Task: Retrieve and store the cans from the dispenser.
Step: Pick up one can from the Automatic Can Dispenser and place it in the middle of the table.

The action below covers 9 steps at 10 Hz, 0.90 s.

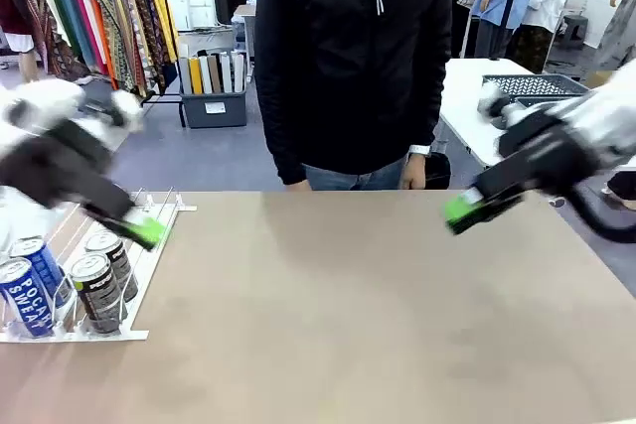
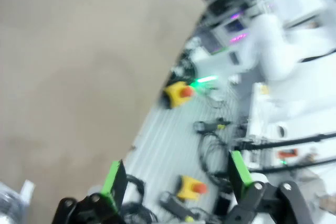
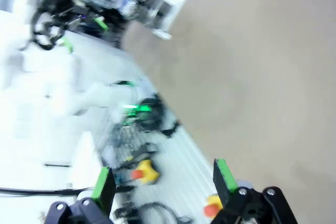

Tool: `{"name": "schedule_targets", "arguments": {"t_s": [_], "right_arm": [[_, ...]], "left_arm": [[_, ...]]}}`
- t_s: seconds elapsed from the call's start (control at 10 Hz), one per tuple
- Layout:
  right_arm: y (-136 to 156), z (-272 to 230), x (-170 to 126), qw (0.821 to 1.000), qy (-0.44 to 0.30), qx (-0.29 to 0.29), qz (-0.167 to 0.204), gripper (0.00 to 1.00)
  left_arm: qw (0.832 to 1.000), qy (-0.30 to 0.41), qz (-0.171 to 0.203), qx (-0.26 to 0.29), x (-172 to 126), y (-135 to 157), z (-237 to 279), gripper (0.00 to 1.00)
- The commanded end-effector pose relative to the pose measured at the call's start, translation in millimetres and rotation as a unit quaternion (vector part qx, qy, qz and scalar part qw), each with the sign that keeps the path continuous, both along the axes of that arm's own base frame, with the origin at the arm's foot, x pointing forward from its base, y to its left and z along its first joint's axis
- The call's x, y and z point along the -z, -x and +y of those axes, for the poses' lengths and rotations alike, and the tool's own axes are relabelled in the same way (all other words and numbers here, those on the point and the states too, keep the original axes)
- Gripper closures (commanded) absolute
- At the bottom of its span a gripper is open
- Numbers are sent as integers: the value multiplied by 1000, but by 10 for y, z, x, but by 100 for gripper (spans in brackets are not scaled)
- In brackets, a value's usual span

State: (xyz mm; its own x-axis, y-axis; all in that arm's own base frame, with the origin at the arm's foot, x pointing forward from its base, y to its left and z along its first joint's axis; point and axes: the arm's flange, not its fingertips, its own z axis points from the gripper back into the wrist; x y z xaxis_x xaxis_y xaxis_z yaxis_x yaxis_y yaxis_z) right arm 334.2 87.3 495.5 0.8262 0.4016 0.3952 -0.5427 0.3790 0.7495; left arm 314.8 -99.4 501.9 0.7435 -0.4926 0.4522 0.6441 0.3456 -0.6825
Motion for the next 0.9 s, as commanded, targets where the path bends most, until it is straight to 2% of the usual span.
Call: {"name": "schedule_targets", "arguments": {"t_s": [0.0,0.1,0.2,0.5,0.6,0.7,0.8], "right_arm": [[148,-742,-233,994,-71,73,47,0],[280,-1223,-260,985,-113,120,46,0],[400,-1639,-225,974,-140,170,48,0],[666,-2581,77,931,-215,288,64,0],[691,-2758,223,918,-232,315,68,0],[690,-2803,319,913,-236,325,74,0],[650,-2717,361,916,-197,343,61,0]], "left_arm": [[990,94,58,-85,-285,96,1062,0],[971,162,65,-160,-289,199,1690,0],[954,201,69,-211,-191,357,2141,0],[901,275,100,-320,248,687,3107,0],[884,294,107,-347,391,745,3321,0],[872,295,110,-375,436,795,3390,0],[871,254,114,-406,468,744,3383,0]]}}
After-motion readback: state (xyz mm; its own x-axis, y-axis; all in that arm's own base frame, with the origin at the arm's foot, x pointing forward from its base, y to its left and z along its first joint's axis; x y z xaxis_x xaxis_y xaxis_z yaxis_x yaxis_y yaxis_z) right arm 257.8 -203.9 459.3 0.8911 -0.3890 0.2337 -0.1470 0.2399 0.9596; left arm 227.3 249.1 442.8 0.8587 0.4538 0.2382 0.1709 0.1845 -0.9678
